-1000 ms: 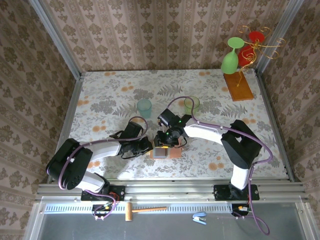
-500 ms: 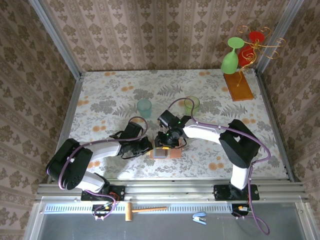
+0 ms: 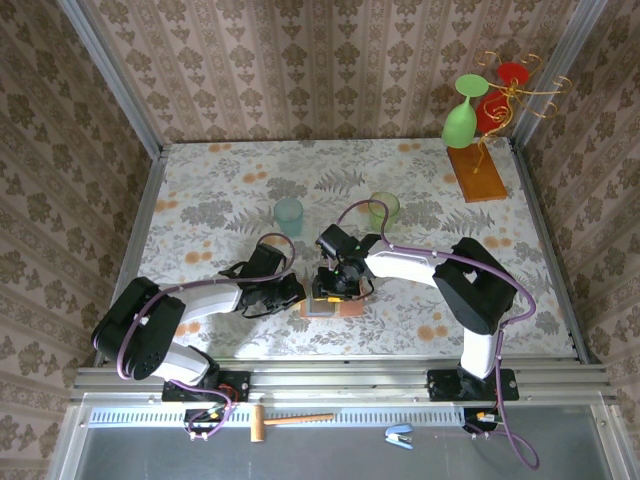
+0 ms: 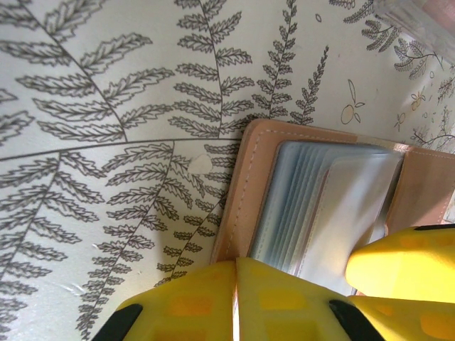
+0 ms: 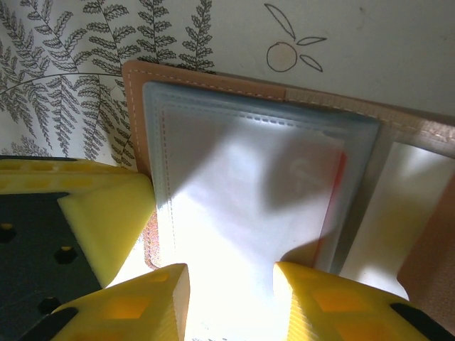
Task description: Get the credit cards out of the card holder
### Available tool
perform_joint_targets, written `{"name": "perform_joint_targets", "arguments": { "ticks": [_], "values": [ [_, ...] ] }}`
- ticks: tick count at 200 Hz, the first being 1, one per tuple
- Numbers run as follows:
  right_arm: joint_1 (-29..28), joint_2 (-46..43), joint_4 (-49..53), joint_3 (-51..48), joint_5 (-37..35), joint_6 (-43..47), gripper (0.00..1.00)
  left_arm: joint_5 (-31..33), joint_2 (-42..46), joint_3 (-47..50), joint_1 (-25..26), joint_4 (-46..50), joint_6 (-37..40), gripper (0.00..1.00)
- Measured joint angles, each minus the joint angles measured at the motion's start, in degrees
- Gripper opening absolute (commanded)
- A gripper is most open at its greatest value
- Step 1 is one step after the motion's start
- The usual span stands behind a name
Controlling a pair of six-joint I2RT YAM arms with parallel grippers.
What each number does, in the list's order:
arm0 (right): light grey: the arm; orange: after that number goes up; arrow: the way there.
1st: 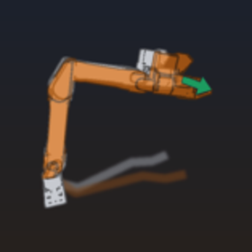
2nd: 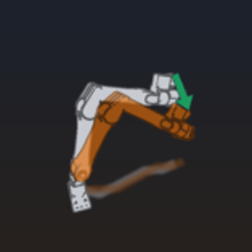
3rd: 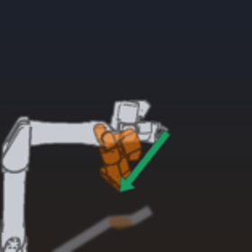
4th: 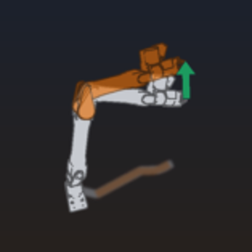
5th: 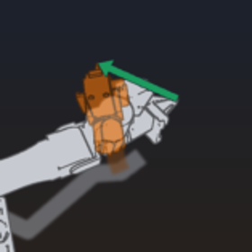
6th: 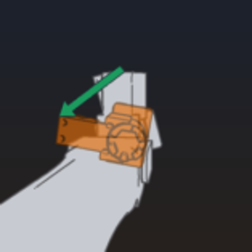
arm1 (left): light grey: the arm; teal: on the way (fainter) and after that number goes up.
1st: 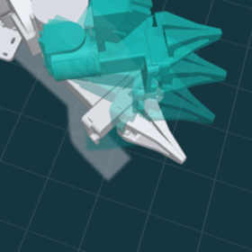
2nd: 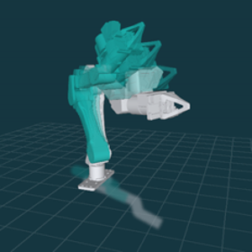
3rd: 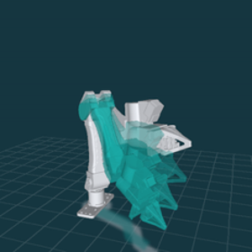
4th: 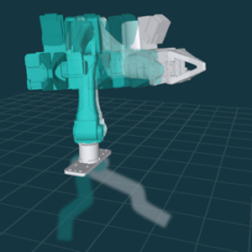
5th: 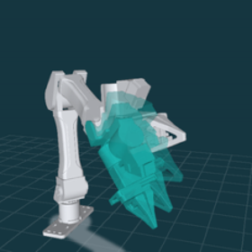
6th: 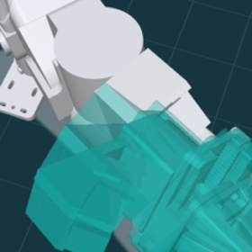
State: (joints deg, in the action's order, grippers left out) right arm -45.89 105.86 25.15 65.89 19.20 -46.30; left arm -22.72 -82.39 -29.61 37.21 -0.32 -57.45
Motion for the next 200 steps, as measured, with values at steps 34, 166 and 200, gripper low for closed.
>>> {"name": "perform_joint_targets", "arguments": {
  "ticks": [34, 166, 200],
  "values": [
    [0.63, -0.70, -1.11, -1.25, 0.07, 0.00, 0.37, 0.00, 0.00, 0.00, 0.00, 0.00, 0.00, 0.10],
    [4.66, -5.07, -14.84, -12.07, 6.01, -3.19, 0.35, 0.04, 0.00, -0.87, 0.00, 2.05, 0.04, 0.10],
    [5.31, -5.35, -18.62, -14.05, 7.96, -3.89, 0.34, 0.61, 0.13, -2.64, 0.00, 5.35, 0.07, 0.11]
  ]
}}
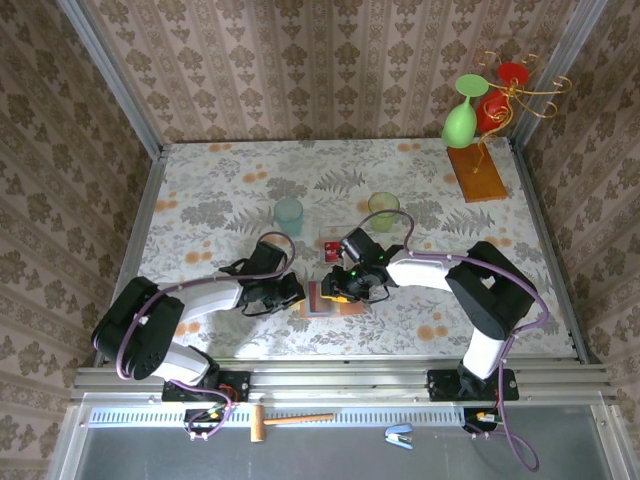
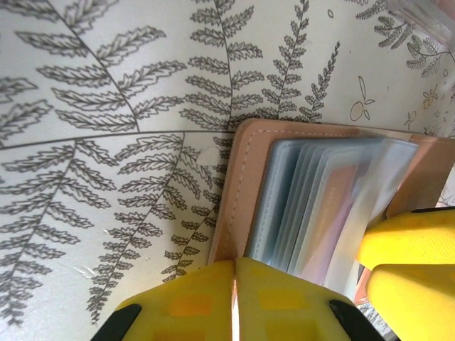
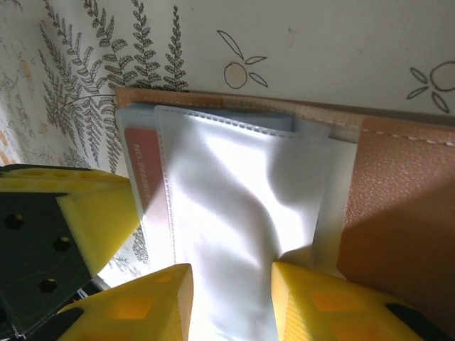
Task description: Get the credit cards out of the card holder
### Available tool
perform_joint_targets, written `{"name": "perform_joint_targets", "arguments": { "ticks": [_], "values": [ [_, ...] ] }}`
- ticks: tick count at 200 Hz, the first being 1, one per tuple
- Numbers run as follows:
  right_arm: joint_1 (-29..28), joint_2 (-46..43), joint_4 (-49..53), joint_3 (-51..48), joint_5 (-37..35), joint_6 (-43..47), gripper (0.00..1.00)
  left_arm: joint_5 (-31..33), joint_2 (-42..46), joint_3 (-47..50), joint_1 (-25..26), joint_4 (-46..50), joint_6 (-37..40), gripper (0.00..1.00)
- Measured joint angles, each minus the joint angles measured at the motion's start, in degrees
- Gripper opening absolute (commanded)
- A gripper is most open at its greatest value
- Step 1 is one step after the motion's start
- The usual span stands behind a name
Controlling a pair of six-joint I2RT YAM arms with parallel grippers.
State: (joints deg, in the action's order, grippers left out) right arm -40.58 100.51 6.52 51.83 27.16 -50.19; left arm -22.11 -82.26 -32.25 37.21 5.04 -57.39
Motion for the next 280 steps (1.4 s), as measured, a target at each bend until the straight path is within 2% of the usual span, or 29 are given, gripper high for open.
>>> {"name": "perform_joint_targets", "arguments": {
  "ticks": [33, 105, 200, 280],
  "values": [
    [0.46, -0.50, -2.86, -1.62, 1.20, -0.94, 0.33, 0.63, 2.21, -1.53, 0.33, 2.49, -0.02, 0.12],
    [1.84, -0.83, -8.07, -4.72, 3.85, -2.38, 0.31, -0.61, 3.45, -3.67, 2.64, 0.68, -2.69, 0.20],
    [2.69, -0.83, -11.28, -6.34, 5.70, -3.48, 0.30, -1.05, -0.33, -3.85, 3.39, -4.44, -5.46, 0.26],
    [2.95, -0.83, -12.39, -6.75, 6.36, -3.85, 0.30, -1.27, -3.28, -3.85, 3.98, -4.74, -5.95, 0.30]
  ]
}}
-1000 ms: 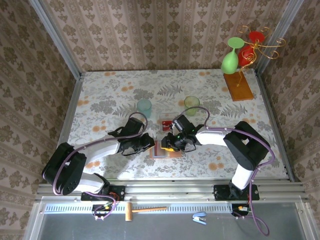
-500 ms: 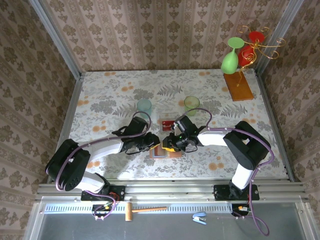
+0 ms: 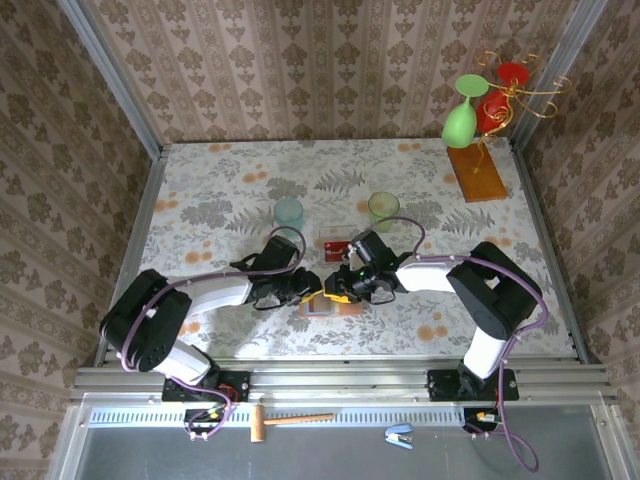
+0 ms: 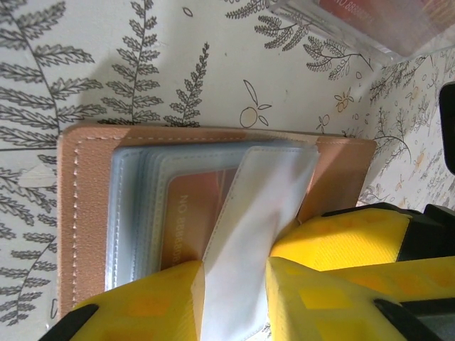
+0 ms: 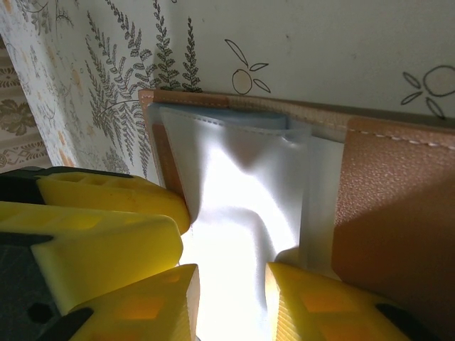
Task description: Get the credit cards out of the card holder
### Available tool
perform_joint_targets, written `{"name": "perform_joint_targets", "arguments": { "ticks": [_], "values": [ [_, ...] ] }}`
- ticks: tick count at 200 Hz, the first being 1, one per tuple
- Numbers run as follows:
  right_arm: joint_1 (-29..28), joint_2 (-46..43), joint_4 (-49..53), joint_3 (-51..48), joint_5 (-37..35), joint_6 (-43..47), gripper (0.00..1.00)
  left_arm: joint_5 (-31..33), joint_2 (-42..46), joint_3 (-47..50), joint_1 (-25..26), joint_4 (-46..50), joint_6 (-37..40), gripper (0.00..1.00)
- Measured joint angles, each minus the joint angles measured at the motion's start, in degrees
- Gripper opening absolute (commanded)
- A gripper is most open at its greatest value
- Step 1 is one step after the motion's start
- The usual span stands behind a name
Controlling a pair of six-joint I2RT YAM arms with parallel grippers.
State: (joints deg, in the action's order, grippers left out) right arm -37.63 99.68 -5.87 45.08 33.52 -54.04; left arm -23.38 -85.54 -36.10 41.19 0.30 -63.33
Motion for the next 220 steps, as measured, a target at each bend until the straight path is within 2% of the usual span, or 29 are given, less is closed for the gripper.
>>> {"name": "perform_joint_targets", "arguments": {
  "ticks": [58, 94, 115, 165, 220],
  "values": [
    [0.11, 0.00, -0.17, -0.20, -0.02, 0.00, 0.28, 0.79, 0.98, 0.00, 0.04, 0.61, -0.09, 0.37],
    [0.15, 0.00, -0.17, -0.20, -0.02, 0.00, 0.27, 0.92, 1.05, 0.00, 0.04, 0.79, -0.11, 0.38],
    [0.15, 0.00, -0.17, -0.20, -0.02, 0.00, 0.27, 0.87, 1.05, 0.00, 0.04, 0.74, -0.11, 0.37],
    [0.22, 0.00, -0.17, -0.20, -0.02, 0.00, 0.27, 0.42, 0.00, 0.00, 0.04, -0.39, -0.44, 0.26],
    [0.48, -1.66, 1.18, -0.20, -0.04, 0.00, 0.33, 0.00, 0.00, -0.04, 0.04, -0.59, -0.57, 0.25]
  ]
}}
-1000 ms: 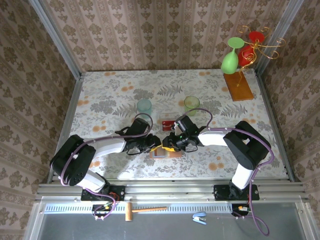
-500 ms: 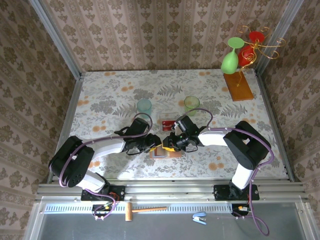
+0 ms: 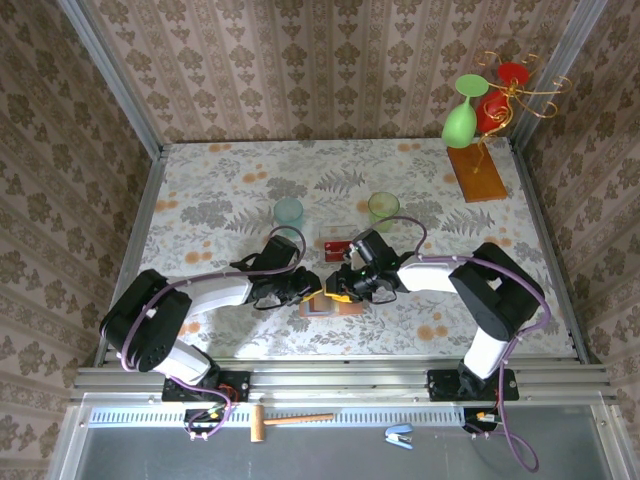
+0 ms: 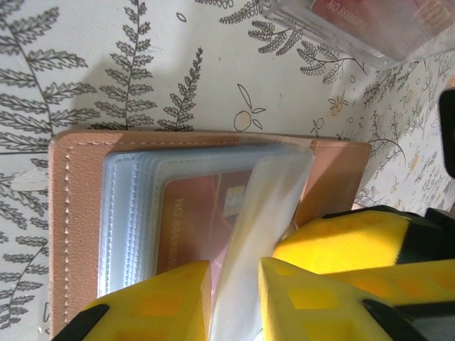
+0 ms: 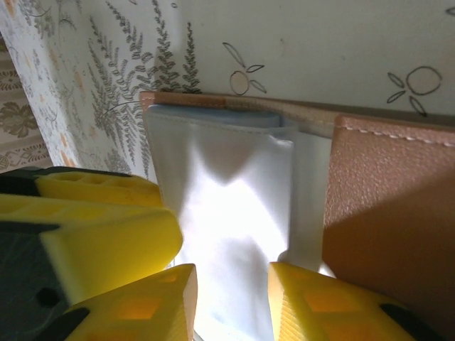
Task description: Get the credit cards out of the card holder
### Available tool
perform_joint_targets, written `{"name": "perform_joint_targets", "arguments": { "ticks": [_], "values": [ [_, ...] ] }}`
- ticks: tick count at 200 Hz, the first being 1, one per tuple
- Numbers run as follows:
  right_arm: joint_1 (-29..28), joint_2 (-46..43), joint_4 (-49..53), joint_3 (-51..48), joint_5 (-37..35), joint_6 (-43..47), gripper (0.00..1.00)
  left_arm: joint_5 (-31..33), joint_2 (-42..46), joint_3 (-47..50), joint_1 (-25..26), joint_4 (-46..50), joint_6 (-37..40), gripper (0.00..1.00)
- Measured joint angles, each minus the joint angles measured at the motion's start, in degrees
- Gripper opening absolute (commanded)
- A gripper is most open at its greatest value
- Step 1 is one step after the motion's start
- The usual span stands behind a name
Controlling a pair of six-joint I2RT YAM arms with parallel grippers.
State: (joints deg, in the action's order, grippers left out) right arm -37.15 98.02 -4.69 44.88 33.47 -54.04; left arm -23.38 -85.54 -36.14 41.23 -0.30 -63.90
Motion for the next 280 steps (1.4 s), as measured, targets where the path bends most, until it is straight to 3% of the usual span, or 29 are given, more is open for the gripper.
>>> {"name": "perform_joint_targets", "arguments": {
  "ticks": [99, 171, 280],
  "values": [
    [4.44, -14.84, 11.56, 0.44, -1.99, 3.32, 0.35, -0.92, -0.39, -6.58, 1.99, 1.09, 0.42, 0.40],
    [8.41, -23.32, 16.24, -0.90, -3.26, 4.70, 0.36, -2.19, -8.09, -12.20, 5.99, 0.68, 0.57, 0.56],
    [10.43, -29.29, 19.78, -4.87, -3.72, 4.83, 0.37, -3.72, -12.76, -14.75, 7.45, -0.63, 0.46, 0.59]
  ]
}}
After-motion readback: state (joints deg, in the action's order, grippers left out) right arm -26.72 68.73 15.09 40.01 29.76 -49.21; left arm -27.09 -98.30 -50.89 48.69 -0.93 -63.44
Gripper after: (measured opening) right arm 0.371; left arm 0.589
